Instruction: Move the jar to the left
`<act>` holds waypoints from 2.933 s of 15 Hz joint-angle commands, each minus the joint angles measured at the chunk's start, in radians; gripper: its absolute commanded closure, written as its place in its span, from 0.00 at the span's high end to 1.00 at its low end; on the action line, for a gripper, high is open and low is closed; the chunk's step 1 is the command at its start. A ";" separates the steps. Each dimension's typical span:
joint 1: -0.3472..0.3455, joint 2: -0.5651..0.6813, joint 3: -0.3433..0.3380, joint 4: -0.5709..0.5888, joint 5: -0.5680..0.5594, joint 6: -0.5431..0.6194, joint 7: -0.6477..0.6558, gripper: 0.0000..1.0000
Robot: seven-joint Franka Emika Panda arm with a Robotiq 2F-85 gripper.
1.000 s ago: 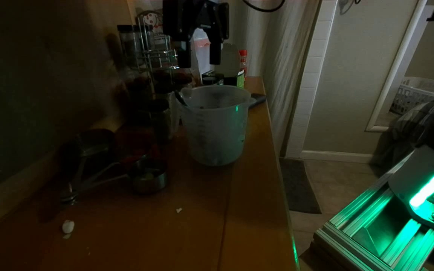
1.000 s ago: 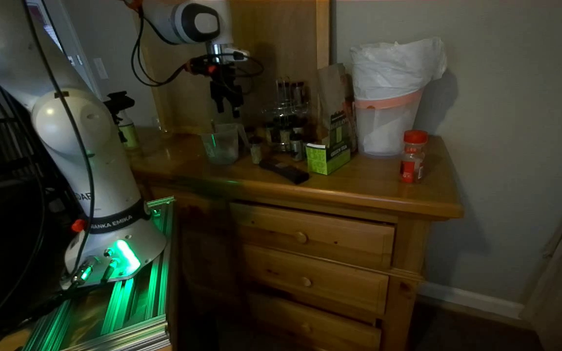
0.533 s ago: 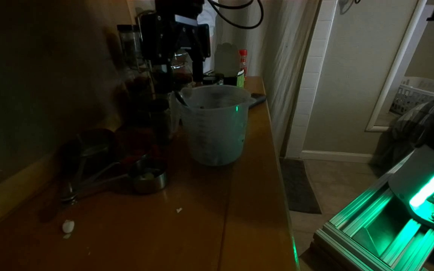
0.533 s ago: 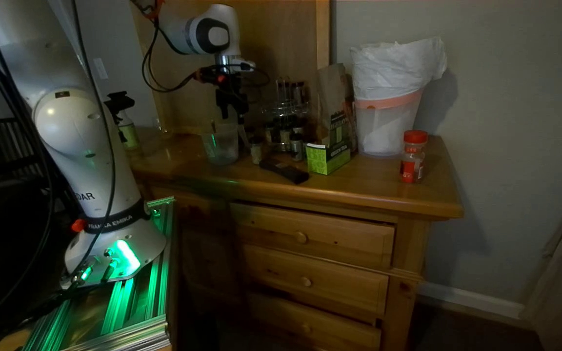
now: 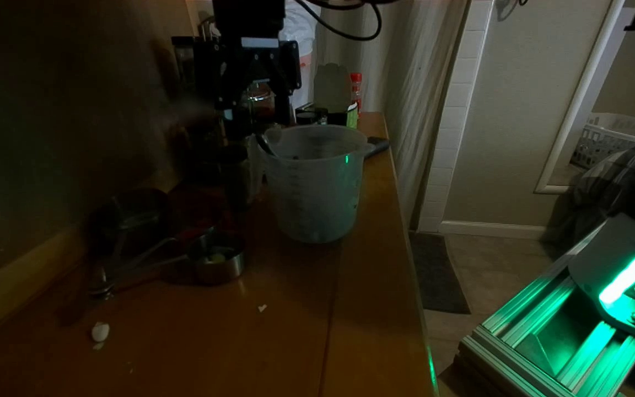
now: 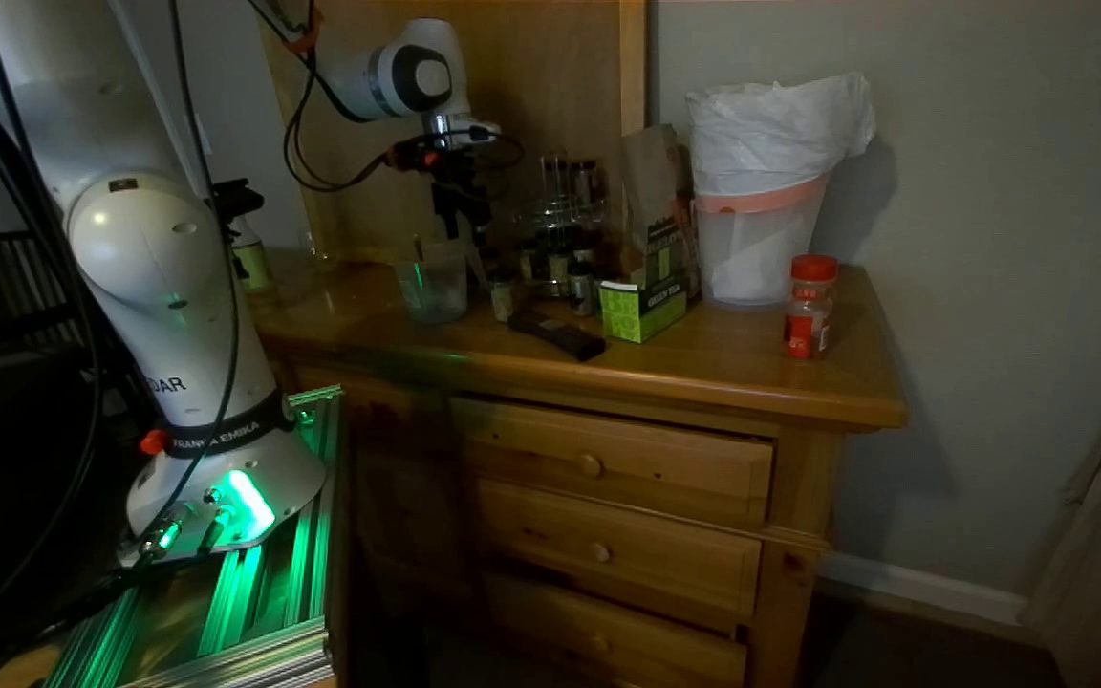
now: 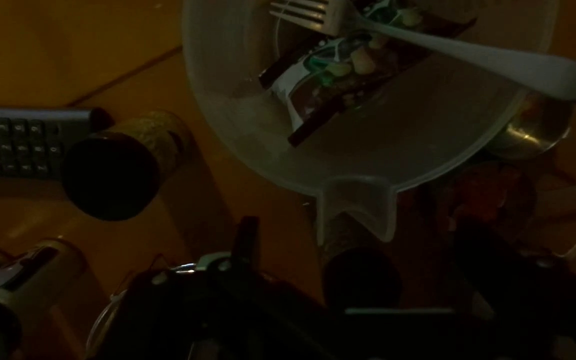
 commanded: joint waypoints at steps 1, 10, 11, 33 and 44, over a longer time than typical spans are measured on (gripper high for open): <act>0.008 0.037 -0.009 0.019 -0.003 0.010 0.047 0.87; 0.016 0.002 -0.015 0.001 0.107 -0.048 -0.060 0.81; 0.016 -0.001 -0.016 -0.001 0.111 -0.047 -0.071 0.70; 0.005 -0.335 -0.036 -0.174 0.345 -0.039 0.160 0.12; 0.095 -0.310 0.142 -0.165 0.322 -0.080 0.341 0.37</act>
